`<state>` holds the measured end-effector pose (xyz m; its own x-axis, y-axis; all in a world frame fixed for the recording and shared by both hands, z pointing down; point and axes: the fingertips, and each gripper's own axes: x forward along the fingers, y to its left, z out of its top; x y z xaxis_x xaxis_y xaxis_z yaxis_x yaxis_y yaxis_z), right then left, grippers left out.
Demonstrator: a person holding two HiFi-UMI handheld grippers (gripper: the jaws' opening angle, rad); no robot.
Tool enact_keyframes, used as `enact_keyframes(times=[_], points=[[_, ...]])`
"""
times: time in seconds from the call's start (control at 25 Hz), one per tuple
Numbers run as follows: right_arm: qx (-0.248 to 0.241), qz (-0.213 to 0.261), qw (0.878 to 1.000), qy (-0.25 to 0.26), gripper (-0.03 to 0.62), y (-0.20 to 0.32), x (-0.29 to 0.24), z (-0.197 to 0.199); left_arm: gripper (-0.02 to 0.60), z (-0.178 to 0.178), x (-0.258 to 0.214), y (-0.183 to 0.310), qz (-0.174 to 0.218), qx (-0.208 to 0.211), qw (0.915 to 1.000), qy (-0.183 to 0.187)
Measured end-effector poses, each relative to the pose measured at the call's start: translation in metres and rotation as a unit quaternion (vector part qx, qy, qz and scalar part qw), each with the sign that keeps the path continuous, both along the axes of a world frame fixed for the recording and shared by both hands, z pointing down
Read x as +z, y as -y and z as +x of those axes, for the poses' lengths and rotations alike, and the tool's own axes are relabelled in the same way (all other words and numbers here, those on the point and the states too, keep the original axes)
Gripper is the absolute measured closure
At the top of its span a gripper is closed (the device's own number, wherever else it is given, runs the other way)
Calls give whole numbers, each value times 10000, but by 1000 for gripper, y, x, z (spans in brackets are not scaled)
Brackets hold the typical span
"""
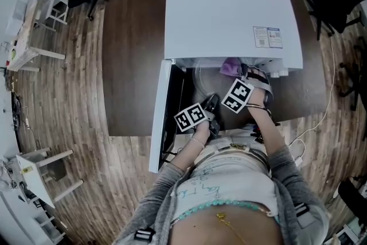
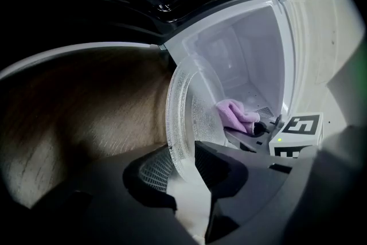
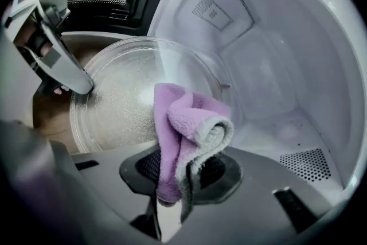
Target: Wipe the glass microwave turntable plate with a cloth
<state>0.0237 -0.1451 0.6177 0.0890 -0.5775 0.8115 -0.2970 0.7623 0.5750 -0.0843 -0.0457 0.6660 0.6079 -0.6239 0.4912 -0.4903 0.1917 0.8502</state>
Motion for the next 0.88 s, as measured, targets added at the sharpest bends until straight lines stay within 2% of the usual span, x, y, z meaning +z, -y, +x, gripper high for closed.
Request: enact_keyframes(times=[0.56,0.88], points=[[249,-239,9994,56,487,-37,10,20,459,-1,1,0,-18,7,10000,4],[213,-374,9991,13,485,-62,18,23,459,-1,2,-1,-40,29,10000,-6]])
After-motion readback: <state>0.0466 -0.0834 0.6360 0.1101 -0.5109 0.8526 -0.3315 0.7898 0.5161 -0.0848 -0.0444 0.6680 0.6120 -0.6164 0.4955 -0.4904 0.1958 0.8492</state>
